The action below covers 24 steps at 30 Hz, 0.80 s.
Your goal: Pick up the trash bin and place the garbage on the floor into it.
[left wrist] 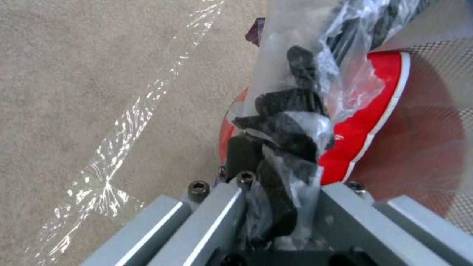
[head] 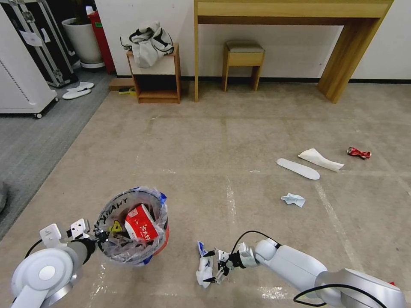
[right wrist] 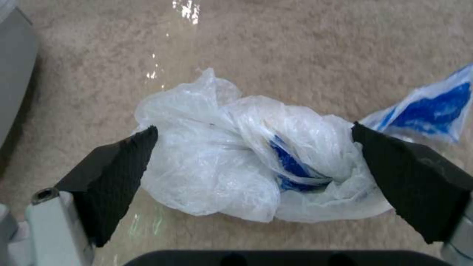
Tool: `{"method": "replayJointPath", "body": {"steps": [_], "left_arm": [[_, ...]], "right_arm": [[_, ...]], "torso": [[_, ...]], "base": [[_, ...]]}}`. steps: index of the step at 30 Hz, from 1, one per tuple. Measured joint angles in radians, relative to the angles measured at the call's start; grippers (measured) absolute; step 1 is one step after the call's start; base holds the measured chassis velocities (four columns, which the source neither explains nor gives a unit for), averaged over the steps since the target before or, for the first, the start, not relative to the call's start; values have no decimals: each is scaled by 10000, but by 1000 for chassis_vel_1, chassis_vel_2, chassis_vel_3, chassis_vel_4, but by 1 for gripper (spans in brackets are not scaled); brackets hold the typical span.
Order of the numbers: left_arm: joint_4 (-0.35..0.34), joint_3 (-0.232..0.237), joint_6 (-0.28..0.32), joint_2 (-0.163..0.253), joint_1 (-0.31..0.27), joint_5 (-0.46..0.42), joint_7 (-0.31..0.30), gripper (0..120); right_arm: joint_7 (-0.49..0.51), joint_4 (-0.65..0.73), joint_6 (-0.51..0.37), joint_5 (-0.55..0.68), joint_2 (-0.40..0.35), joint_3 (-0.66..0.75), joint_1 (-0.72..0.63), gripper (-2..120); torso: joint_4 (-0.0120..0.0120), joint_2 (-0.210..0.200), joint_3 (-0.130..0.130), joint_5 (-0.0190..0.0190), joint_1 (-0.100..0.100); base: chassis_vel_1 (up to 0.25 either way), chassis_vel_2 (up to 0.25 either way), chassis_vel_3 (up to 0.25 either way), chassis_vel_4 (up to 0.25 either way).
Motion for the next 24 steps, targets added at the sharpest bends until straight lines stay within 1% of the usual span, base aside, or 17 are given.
{"method": "replayJointPath", "body": {"steps": [14,24], "left_arm": [[-155,-44,-14,27,135,191,106,0],[-289,-70,-25,40,219,264,164,0]], "right_arm": [[50,-360,-14,105,136,39,96,100],[71,-416,-13,169,85,47,160,99]], "torso": [[0,0,0,-2,0],[0,0,0,-1,0]], "base": [[0,0,0,0],[0,0,0,0]]}}
